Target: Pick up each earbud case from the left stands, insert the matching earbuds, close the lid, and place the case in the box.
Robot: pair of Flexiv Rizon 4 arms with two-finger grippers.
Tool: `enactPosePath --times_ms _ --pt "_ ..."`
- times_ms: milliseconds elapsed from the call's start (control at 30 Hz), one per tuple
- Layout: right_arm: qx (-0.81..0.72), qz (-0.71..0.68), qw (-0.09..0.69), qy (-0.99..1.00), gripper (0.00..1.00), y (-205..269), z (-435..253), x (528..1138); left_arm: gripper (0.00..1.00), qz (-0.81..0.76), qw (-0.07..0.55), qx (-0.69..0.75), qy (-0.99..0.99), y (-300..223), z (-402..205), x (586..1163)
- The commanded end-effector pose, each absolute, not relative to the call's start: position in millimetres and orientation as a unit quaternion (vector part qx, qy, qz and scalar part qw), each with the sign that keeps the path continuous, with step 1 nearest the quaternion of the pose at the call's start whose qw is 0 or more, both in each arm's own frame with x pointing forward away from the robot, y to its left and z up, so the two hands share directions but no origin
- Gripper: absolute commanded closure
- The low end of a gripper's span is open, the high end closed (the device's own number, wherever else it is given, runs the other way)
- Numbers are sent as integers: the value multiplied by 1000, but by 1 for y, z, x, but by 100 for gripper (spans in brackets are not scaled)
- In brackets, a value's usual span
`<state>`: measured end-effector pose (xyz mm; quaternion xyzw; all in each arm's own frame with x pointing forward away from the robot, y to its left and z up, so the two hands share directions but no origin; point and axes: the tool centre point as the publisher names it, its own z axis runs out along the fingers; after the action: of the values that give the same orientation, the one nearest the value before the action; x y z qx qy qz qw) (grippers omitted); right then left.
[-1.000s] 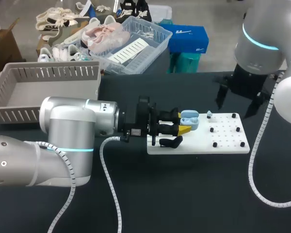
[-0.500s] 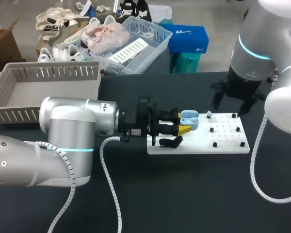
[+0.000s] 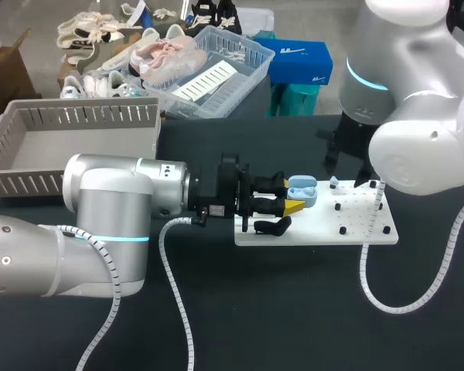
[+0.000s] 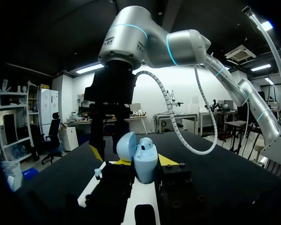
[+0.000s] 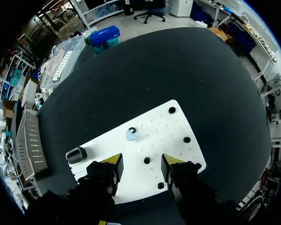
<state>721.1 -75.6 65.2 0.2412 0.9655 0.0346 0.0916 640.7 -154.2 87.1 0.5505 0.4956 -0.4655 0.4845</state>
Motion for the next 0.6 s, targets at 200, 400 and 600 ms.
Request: enactPosePath --times_ms 200,400,600 --pt "272 37 78 958 43 -70 49 738 100 -466 486 550 495 -155 86 641" --pt "279 40 77 956 45 -65 40 741 100 -466 486 550 495 -155 86 641" --pt "283 43 81 955 46 -67 33 745 100 -466 486 550 495 -155 86 641"
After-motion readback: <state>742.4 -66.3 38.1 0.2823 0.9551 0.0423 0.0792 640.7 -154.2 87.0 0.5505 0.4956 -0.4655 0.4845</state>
